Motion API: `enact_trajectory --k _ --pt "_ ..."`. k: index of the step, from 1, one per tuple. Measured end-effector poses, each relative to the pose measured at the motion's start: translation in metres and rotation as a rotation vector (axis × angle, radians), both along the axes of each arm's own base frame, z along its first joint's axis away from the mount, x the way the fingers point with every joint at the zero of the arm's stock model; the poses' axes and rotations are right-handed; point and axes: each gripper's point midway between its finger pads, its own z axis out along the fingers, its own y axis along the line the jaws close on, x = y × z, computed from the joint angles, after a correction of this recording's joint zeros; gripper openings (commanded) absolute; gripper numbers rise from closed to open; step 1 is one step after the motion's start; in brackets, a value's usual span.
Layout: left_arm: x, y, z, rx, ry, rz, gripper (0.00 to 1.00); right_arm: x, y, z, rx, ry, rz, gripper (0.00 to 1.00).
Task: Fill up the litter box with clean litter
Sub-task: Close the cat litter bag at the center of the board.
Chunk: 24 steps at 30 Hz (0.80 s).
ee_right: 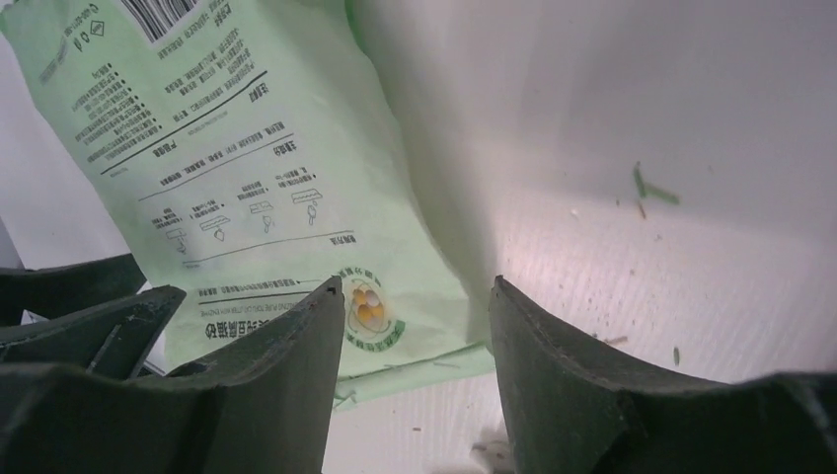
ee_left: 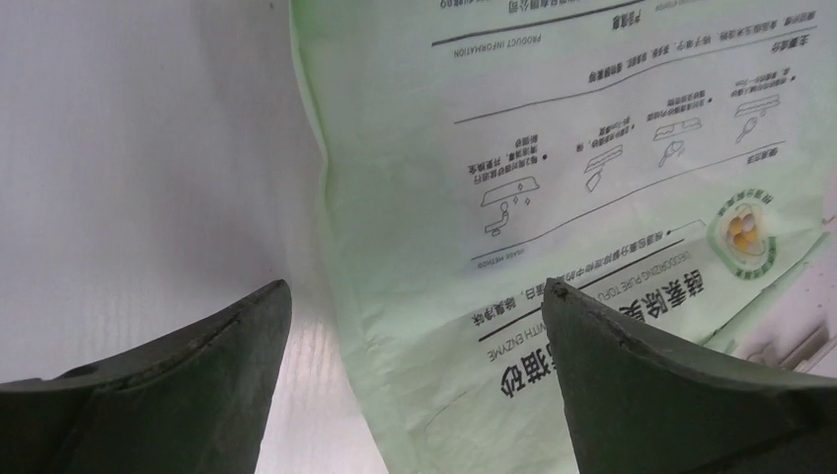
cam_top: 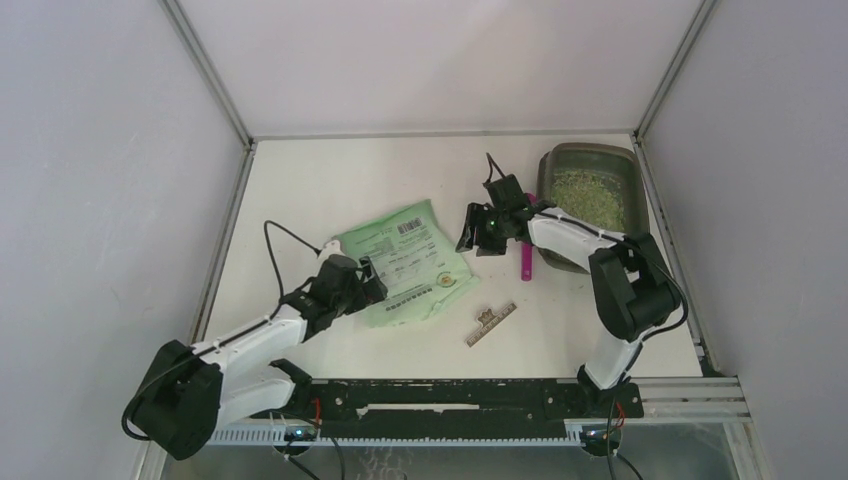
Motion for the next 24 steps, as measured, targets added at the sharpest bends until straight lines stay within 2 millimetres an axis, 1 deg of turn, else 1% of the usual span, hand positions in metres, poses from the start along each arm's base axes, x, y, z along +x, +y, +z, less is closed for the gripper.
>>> enact_trajectory --k 3,9,11,12,13,14,17,19,21,22,23,24 --pt "0.004 -0.001 0.0 -0.014 -0.012 0.007 1.0 0.004 0.004 -0.007 0.025 -0.004 0.046 0.62" --pt "0.014 0.002 0.002 -0.069 -0.05 0.051 1.0 0.003 0.009 -0.041 0.044 0.049 0.116 0.62" --pt "0.017 0.003 0.003 -0.091 -0.065 0.06 1.0 0.005 0.013 -0.04 0.078 0.042 0.132 0.62" --pt "0.019 0.003 0.003 -0.099 -0.069 0.066 0.99 0.006 0.015 -0.039 0.093 0.035 0.14 0.62" --pt "0.02 0.003 0.004 -0.107 -0.074 0.067 0.96 0.006 0.017 -0.04 0.108 0.03 0.147 0.62" --pt "0.02 0.003 0.004 -0.112 -0.077 0.068 0.89 0.006 0.019 -0.039 0.126 0.026 0.155 0.63" --pt "0.022 0.0 0.002 -0.144 -0.083 0.074 0.54 0.002 0.027 -0.039 0.188 0.012 0.186 0.62" --pt "0.02 0.0 -0.005 -0.161 -0.077 0.078 0.28 -0.001 0.032 -0.038 0.233 0.01 0.203 0.62" --pt "0.019 0.002 -0.01 -0.177 -0.079 0.089 0.09 -0.002 0.037 -0.037 0.284 0.004 0.219 0.61" --pt "0.018 0.002 -0.013 -0.185 -0.071 0.096 0.06 -0.003 0.039 -0.037 0.309 0.005 0.227 0.6" --pt "0.017 0.002 -0.015 -0.197 -0.068 0.098 0.05 -0.005 0.041 -0.037 0.333 0.008 0.232 0.57" --pt "0.016 0.001 -0.016 -0.208 -0.069 0.099 0.05 -0.007 0.044 -0.037 0.359 0.013 0.239 0.52"
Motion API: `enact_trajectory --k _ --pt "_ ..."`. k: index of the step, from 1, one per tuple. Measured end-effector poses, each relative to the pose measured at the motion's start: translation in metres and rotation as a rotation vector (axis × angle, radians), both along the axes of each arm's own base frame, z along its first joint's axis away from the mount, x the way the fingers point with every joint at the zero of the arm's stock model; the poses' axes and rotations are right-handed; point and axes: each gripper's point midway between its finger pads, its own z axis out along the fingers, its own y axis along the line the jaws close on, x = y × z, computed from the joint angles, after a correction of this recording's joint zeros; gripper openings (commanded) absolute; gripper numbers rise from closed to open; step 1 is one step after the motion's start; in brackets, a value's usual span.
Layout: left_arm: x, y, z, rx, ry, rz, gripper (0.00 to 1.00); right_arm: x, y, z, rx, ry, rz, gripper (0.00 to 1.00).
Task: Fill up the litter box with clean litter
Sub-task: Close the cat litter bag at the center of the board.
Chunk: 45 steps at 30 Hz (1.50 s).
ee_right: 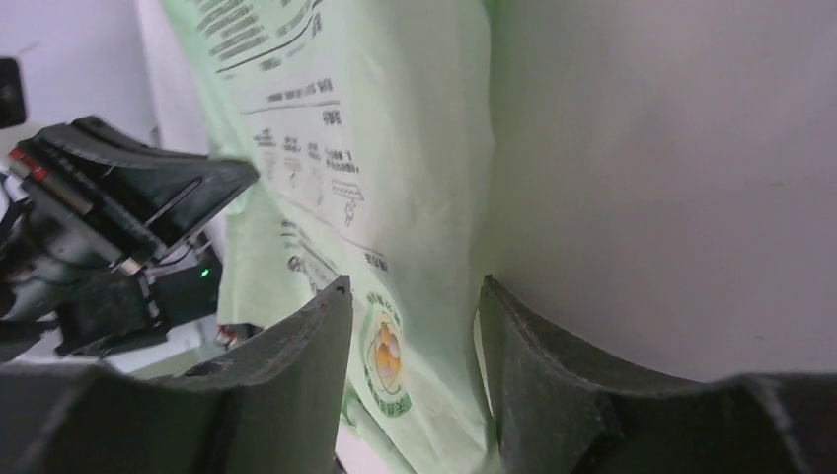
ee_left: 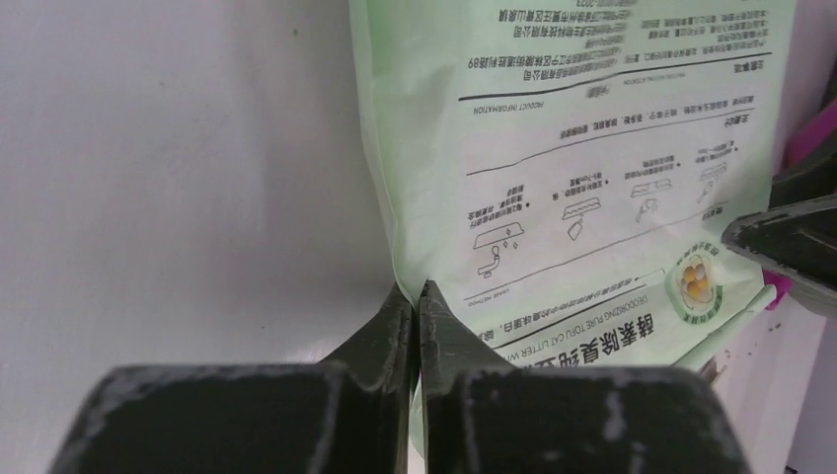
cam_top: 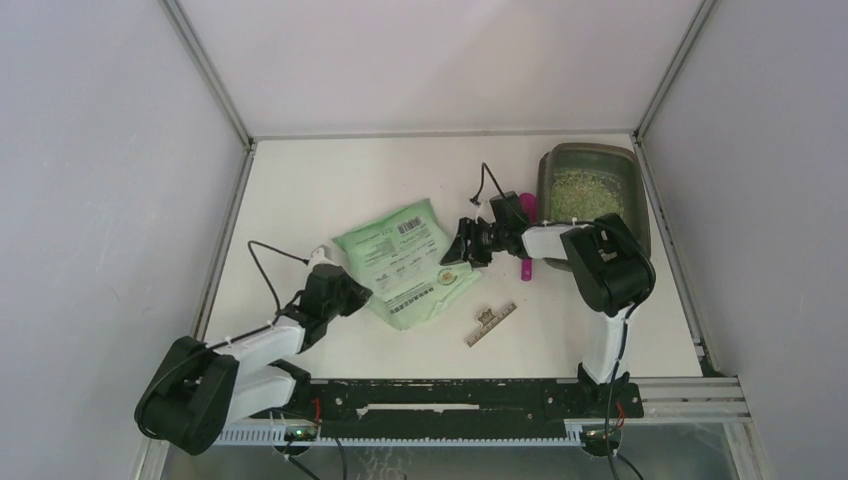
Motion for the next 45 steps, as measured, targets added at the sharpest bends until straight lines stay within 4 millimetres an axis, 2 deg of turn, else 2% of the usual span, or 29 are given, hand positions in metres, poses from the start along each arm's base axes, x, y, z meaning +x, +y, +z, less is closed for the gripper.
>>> enact_trajectory --k 5,9,12,14,18,22,25,27,29,32,35,38,45 --pt "-0.003 0.001 0.011 -0.041 -0.036 0.0 0.07 -0.014 0.002 -0.003 0.098 0.06 0.013 0.27" --pt "-0.004 0.006 0.044 -0.101 -0.117 0.002 0.1 -0.023 -0.002 0.004 0.192 0.113 0.002 0.17" --pt "-0.008 0.01 0.066 -0.138 -0.163 0.002 0.11 -0.022 -0.005 0.024 0.249 0.117 -0.012 0.15" --pt "-0.009 0.011 0.083 -0.16 -0.18 -0.004 0.11 -0.02 -0.003 0.047 0.29 0.088 -0.011 0.15" --pt "-0.01 0.004 0.123 -0.205 -0.227 -0.049 0.14 -0.021 0.001 0.112 0.386 -0.028 0.019 0.13" --pt "-0.015 -0.002 0.151 -0.234 -0.263 -0.099 0.25 -0.031 0.003 0.167 0.487 -0.089 0.053 0.1" --pt "-0.023 -0.002 0.16 -0.23 -0.267 -0.124 0.34 -0.036 0.004 0.189 0.555 -0.053 0.061 0.09" --pt "-0.027 -0.001 0.163 -0.213 -0.266 -0.134 0.46 -0.038 0.005 0.195 0.585 -0.013 0.06 0.09" --pt "-0.031 0.001 0.168 -0.192 -0.272 -0.147 0.62 -0.039 0.006 0.199 0.609 0.022 0.057 0.08" --pt "-0.034 0.002 0.174 -0.162 -0.302 -0.176 0.74 -0.042 0.006 0.204 0.632 0.065 0.06 0.08" --pt "-0.039 0.001 0.181 -0.15 -0.35 -0.215 0.78 -0.044 0.006 0.208 0.641 0.087 0.069 0.08" --pt "-0.045 -0.003 0.198 -0.157 -0.442 -0.271 0.79 -0.048 0.005 0.207 0.639 0.113 0.081 0.08" --pt "-0.067 -0.001 0.223 -0.134 -0.621 -0.334 0.82 -0.045 0.005 0.195 0.63 0.245 0.083 0.05"
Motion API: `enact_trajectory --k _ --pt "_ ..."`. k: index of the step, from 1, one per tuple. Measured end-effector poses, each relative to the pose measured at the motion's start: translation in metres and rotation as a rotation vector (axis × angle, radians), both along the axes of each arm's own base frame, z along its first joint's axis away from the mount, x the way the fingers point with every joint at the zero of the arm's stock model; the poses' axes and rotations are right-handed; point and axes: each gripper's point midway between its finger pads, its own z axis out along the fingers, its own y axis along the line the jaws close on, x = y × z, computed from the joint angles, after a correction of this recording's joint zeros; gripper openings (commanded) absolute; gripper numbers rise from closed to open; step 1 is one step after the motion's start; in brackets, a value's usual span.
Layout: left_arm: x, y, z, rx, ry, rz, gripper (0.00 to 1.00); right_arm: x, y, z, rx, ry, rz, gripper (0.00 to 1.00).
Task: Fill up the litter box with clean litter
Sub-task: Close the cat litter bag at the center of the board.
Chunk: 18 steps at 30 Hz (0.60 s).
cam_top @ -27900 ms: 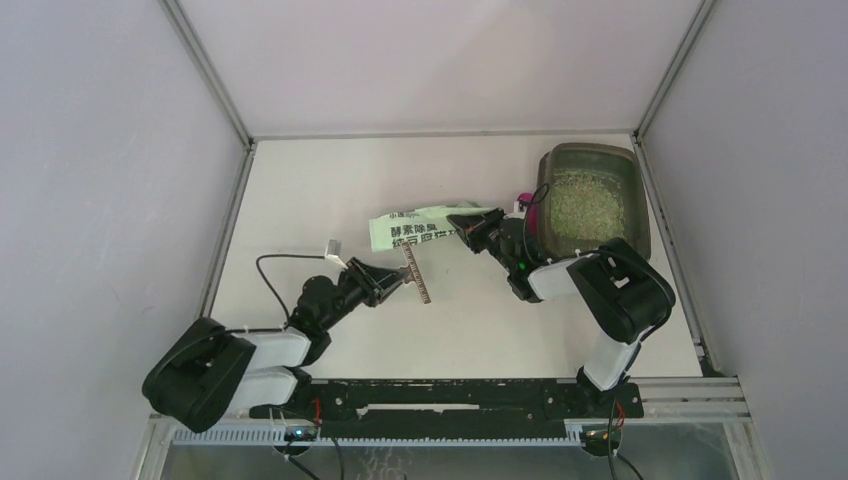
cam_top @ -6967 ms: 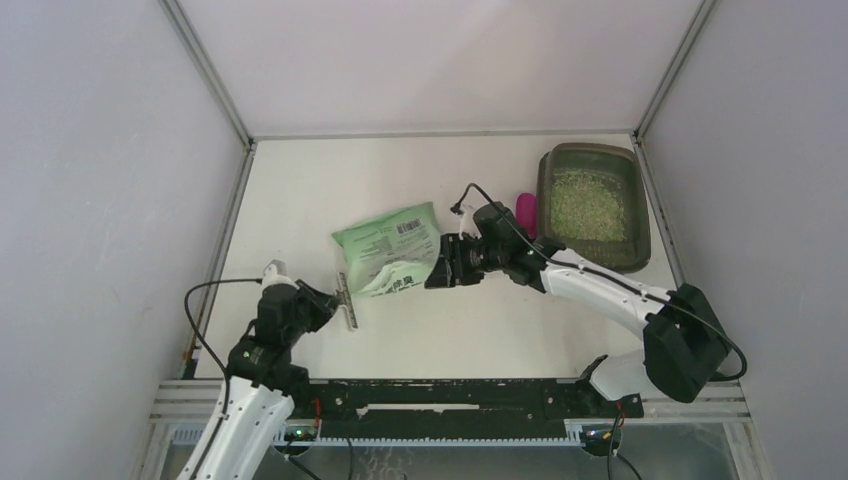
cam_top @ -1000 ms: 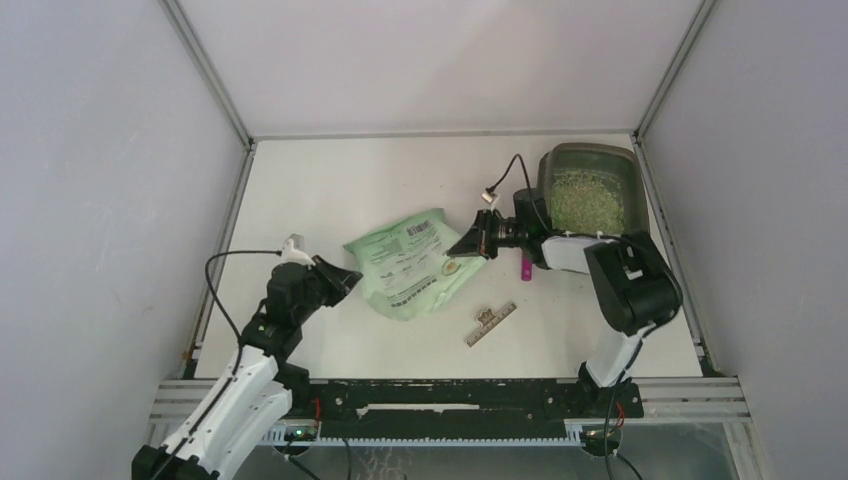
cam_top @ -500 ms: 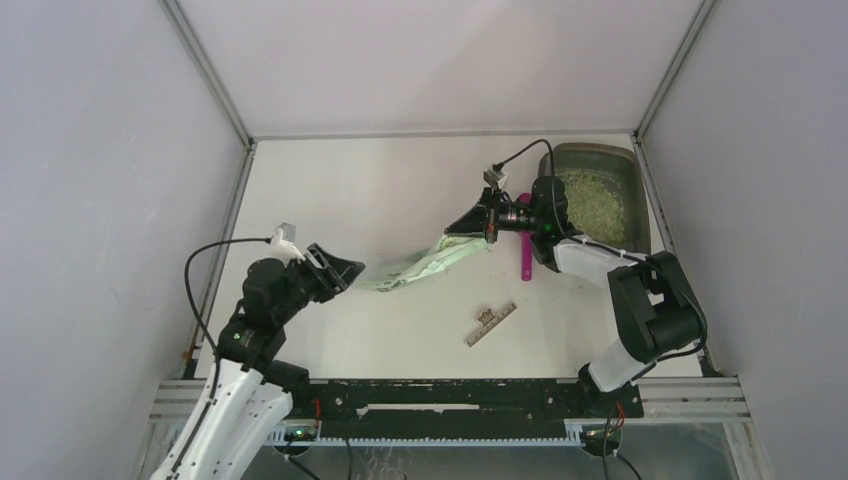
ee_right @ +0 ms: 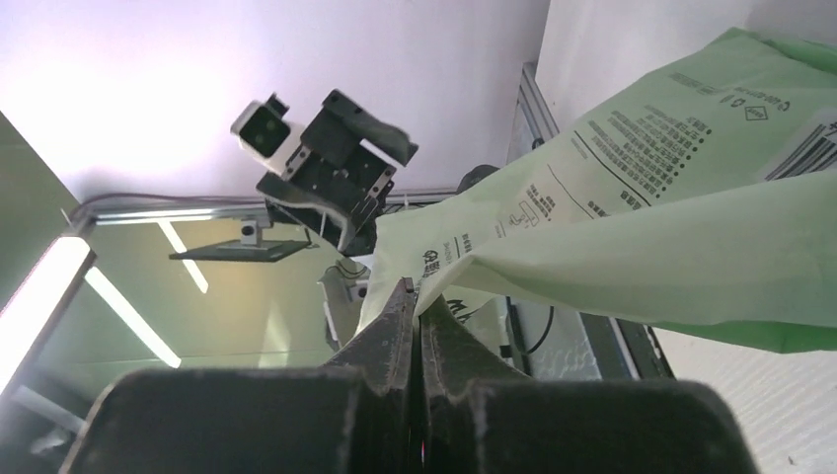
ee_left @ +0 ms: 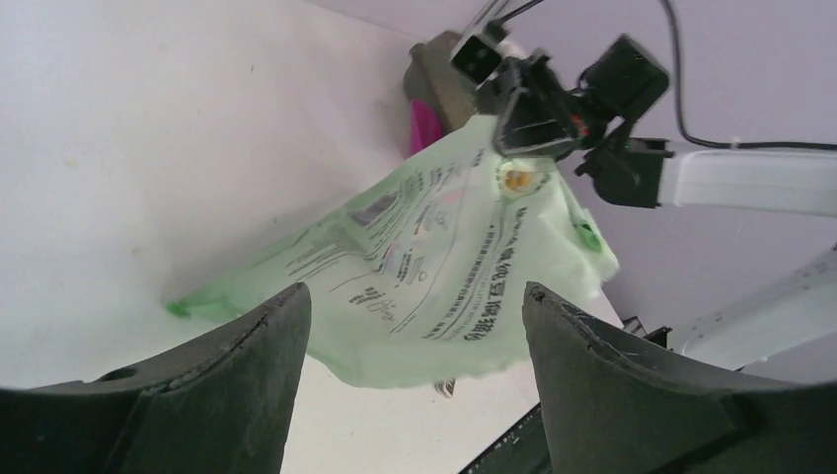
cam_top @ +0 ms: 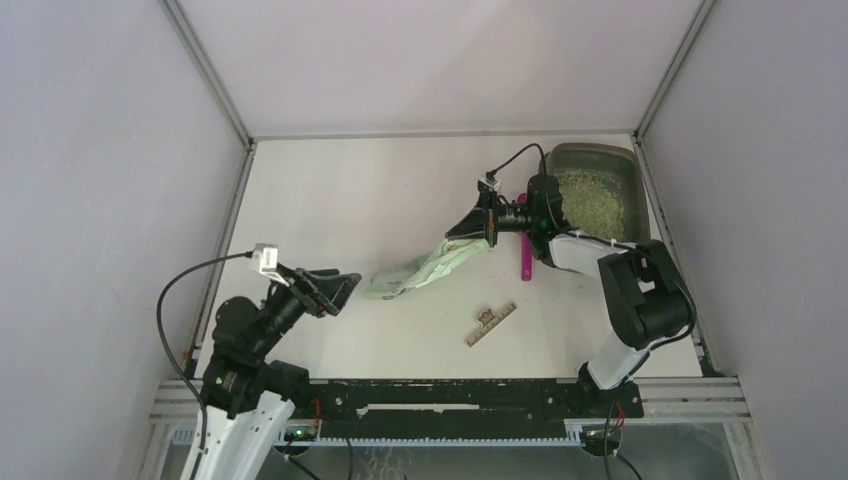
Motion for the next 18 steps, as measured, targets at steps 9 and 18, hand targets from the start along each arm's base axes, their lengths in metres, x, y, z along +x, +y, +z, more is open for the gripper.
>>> enact_trajectory --k 9,18 --pt "-0.017 -0.006 -0.006 0.111 0.03 -0.077 0.81 0.016 0.002 0.002 -0.022 0.124 0.024 0.04" --pt "-0.03 0.002 0.042 0.376 -0.048 -0.139 0.81 0.032 -0.012 -0.009 -0.055 0.193 0.007 0.03"
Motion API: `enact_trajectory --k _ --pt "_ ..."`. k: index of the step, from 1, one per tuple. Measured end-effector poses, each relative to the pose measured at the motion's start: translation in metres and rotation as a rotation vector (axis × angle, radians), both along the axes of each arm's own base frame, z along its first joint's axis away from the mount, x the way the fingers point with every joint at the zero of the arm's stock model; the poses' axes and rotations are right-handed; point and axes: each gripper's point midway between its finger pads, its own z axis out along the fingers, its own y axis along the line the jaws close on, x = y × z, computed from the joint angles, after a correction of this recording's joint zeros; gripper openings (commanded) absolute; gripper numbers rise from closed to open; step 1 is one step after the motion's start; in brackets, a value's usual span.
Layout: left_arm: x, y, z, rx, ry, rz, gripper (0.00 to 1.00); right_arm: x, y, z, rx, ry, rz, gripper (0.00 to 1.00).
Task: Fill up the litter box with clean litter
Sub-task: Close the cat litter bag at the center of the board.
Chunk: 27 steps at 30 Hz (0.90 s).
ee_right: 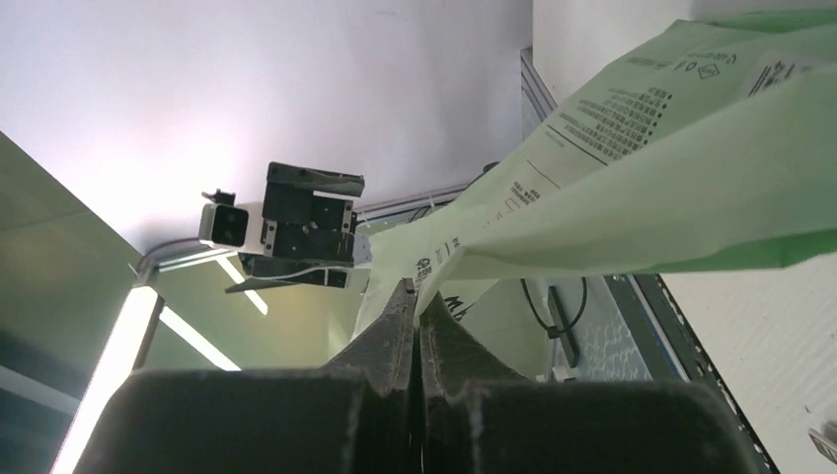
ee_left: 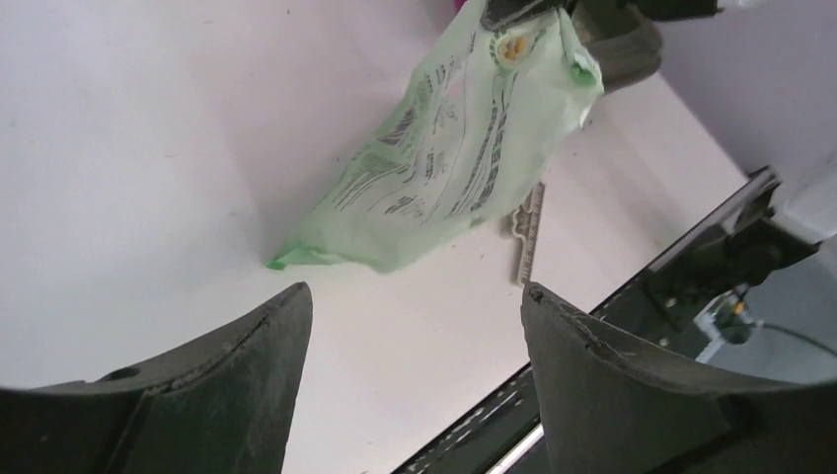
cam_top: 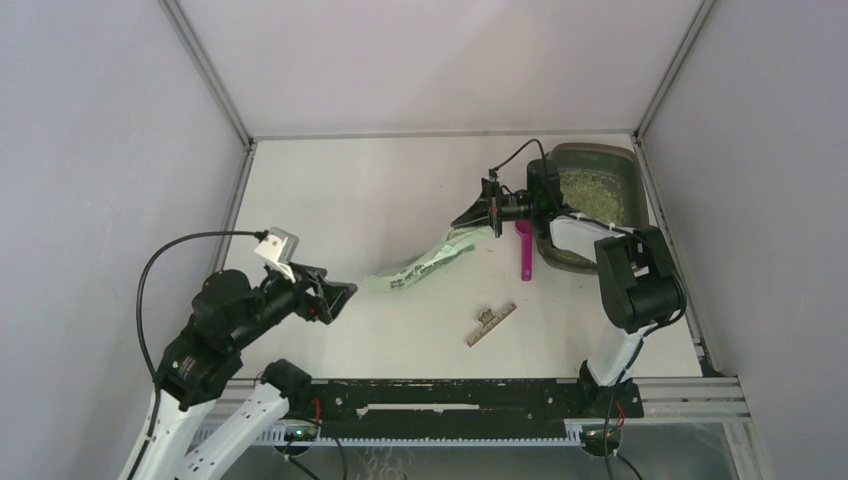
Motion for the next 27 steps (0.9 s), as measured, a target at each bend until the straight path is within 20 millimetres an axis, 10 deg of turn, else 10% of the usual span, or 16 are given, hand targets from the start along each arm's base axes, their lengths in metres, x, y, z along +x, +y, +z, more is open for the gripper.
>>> enact_trajectory --k 13,27 --pt "0.004 -0.013 -0.049 0.371 0.048 -0.109 0.78 0.016 0.003 -0.014 0.004 0.065 0.037 0.03" --pt "0.026 -0.047 -0.054 0.399 -0.023 -0.166 0.77 0.021 0.005 -0.018 0.022 0.075 0.04 0.03"
